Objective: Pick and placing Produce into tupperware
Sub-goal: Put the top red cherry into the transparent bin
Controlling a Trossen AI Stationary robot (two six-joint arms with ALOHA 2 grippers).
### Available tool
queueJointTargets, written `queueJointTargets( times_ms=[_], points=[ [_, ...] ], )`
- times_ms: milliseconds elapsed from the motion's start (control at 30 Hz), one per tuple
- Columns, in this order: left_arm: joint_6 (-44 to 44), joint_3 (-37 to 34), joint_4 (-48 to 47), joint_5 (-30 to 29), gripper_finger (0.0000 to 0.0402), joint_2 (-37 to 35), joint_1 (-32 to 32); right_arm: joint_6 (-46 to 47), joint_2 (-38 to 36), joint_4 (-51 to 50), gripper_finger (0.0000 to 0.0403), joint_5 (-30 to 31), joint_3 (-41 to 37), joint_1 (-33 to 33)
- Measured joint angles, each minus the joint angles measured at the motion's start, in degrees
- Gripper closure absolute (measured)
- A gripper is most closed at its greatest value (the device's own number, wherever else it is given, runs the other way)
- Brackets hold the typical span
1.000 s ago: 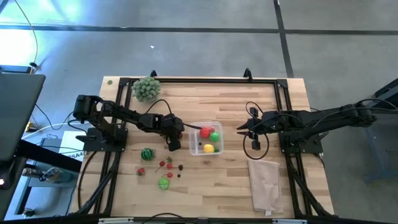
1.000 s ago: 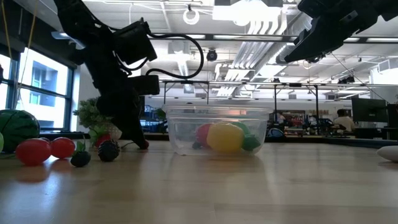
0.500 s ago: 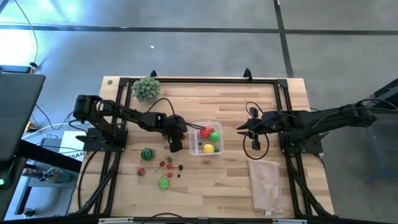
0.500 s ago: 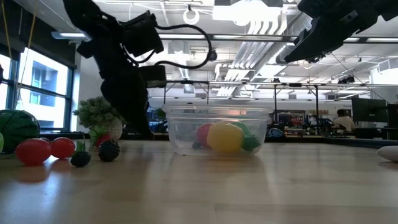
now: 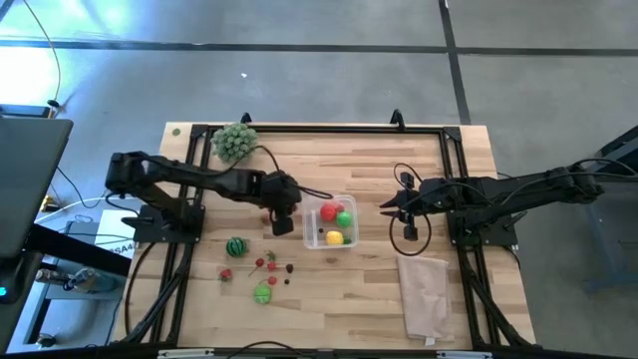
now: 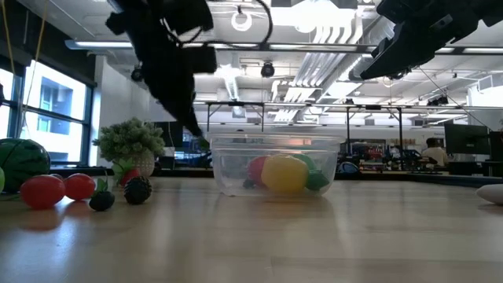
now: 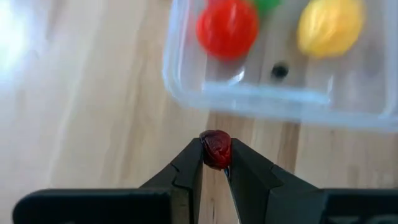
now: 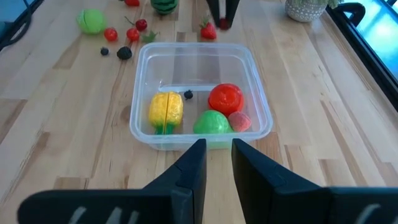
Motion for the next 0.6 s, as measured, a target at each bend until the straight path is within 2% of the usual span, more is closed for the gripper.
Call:
queueJointTargets(
  times_ms=[167, 300, 433, 600],
  points=[
    [1.19, 1.94, 1.41, 1.13, 0.034, -5.01, -0.13, 0.0, 0.0, -0.51, 0.0336, 0.0, 0.0, 0.0],
    [3.42, 3.32, 5.57, 6.7, 0.034, -6.73, -0.52, 0.0, 0.0, -0.53, 0.0336, 0.0, 0.0, -0.02],
    [3.85, 4.28, 9.85, 13.08, 0.034, -6.64, -0.89, 0.0, 0.0, -0.87, 0.0336, 0.01, 0.01, -0.02],
    [5.01, 4.5, 11.77, 12.7, 0.034, -3.92, -0.74, 0.0, 0.0, -1.1, 0.0336, 0.0, 0.02, 0.0]
  ],
)
